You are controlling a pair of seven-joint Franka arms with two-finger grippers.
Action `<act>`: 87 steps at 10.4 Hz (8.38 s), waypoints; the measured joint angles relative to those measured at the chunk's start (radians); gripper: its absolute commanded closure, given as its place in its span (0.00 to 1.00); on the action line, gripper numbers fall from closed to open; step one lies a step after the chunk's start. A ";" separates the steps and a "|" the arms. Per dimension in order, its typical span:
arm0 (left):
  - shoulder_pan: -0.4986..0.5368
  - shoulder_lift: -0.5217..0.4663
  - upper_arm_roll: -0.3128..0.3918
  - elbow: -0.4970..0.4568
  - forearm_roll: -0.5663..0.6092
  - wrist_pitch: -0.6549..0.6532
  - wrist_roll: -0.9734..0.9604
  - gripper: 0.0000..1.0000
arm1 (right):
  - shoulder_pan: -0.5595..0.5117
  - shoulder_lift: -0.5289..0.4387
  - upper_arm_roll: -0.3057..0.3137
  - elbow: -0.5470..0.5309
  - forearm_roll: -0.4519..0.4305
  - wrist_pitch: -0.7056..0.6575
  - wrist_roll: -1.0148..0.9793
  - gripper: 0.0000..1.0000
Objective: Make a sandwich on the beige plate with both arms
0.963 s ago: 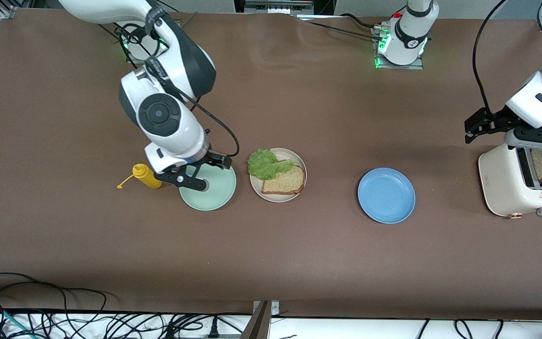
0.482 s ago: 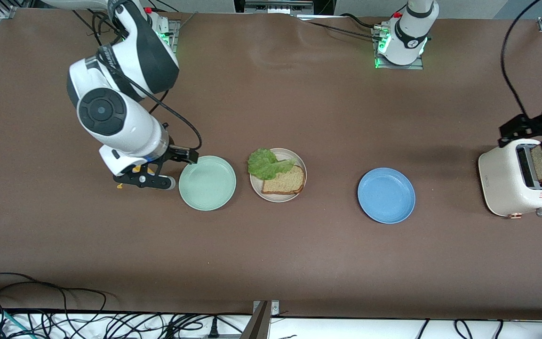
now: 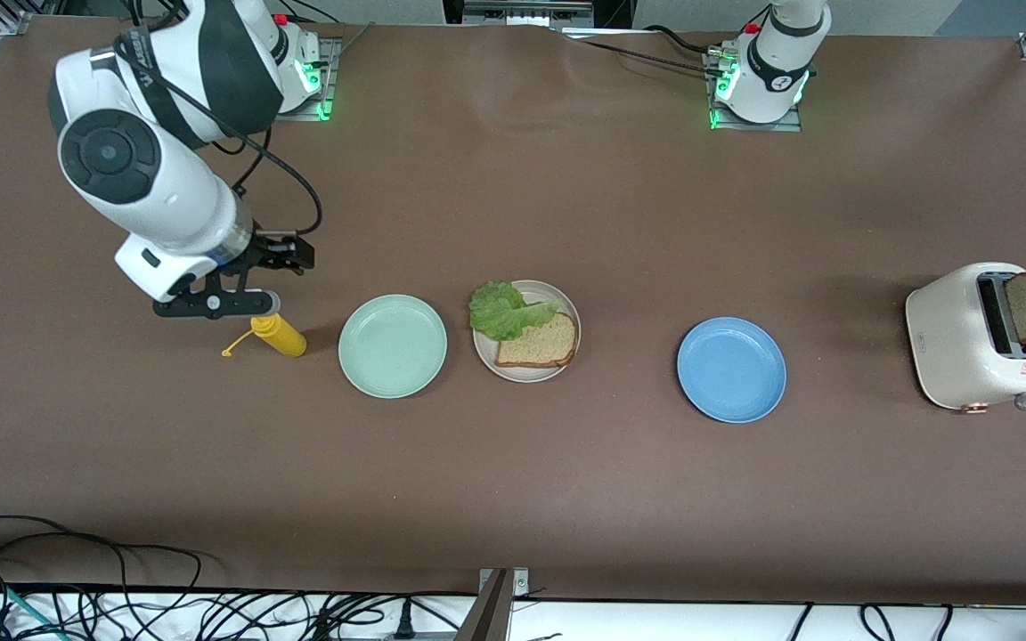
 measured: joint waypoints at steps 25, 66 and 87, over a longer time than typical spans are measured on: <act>0.138 0.186 -0.015 -0.012 0.058 0.070 0.070 1.00 | -0.054 -0.182 -0.284 -0.737 0.509 0.866 -1.196 0.00; -0.096 0.128 -0.241 0.201 0.124 -0.273 -0.307 1.00 | -0.053 0.040 -0.250 -0.710 0.910 0.928 -1.527 0.00; -0.094 0.128 -0.243 0.202 0.123 -0.275 -0.310 1.00 | -0.056 0.135 -0.309 -0.637 0.902 0.856 -1.772 0.00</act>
